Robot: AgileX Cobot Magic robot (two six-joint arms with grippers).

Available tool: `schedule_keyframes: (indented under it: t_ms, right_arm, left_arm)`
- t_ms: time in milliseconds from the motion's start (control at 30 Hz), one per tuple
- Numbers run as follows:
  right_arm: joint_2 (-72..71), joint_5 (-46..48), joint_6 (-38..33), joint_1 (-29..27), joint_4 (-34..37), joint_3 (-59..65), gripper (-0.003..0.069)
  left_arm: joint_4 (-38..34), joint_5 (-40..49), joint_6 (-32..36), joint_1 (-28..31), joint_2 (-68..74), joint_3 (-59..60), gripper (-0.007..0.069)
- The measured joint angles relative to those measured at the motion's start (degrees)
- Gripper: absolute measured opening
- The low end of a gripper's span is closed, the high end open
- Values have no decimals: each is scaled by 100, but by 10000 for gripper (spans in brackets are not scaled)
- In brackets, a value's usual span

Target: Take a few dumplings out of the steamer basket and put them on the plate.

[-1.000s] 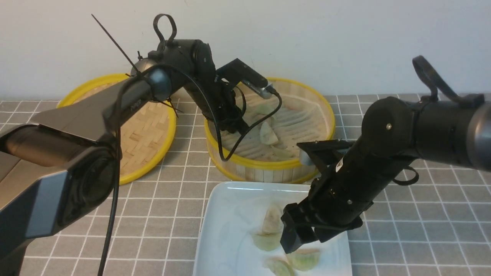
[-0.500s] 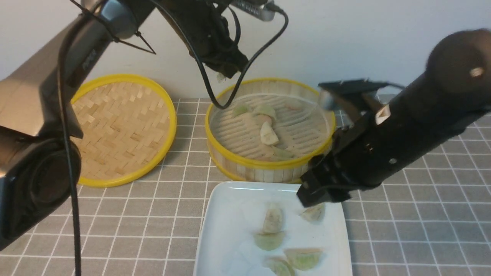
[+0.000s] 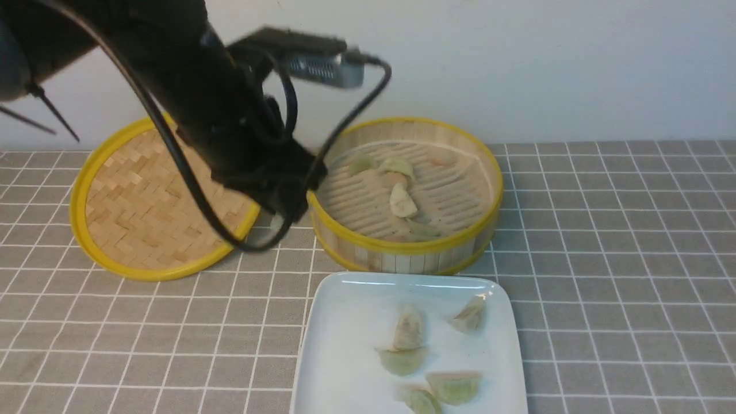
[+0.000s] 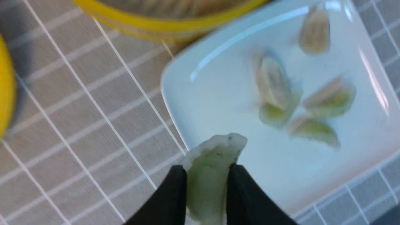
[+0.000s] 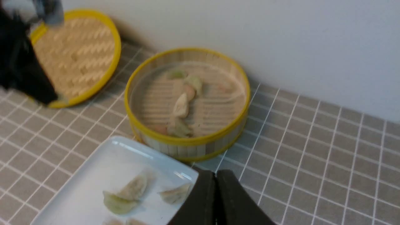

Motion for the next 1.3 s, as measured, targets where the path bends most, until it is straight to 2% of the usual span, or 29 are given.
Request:
schedule_keyframes:
  t_ms: [33,167,300,500,567,800,900,1000,1033,1067,1100,1133,1167,1233,1300]
  right_arm:
    - [-57,-15,0,0,0,32,-13]
    - [-1114,-499,175,0,-62,806,-13]
    - [-1998,-1194,519,0,-67,1434,-13]
    - [-2743,-1793,579,0,-136,1919,-13]
    - [-2831,-1840,590,0,-159,2003,-14]
    - [-2848,-1896,592,0,-159,2065,-14]
    - [-2848,-1975,597,0,-172,2065,-14]
    - [-2848,-2082,597,0,-257,2065,-14]
    - [-2848,-2142,597,0,-318,2065,-14]
    - [-2848,-2231,597,0,-377,2065,-14]
    - [-2848,-2264,597,0,-400,2065,-14]
    - [-2848,-2372,597,0,-482,2065,-15]
    - [-2848,-2462,597,0,-532,2065,-14]
    - [-2848,-2603,616,0,-606,2065,-14]
    - [-2848,-2719,617,0,-665,2065,-14]
  left_arm:
    - [0,-21,0,0,-6,53,145]
    - [-19,-700,5,-593,69,801,145]
    - [-79,-1068,5,-993,459,962,145]
    - [-125,-1349,5,-1211,1052,962,151]
    - [-138,-1394,5,-1220,1193,962,189]
    - [-288,-1429,-48,-1222,1307,952,479]
    - [-324,-1277,-114,-1222,1307,804,508]
    - [-247,-923,-222,-1222,1251,551,428]
    - [-177,-803,-295,-1222,1176,472,366]
    - [-75,-713,-378,-1222,993,401,273]
    - [-56,-703,-378,-1222,959,401,256]
    - [63,-647,-454,-1222,718,384,153]
    - [142,-619,-510,-1222,470,384,89]
    - [221,-568,-681,-1222,-129,428,25]
    - [237,-667,-771,-1222,-772,567,3]
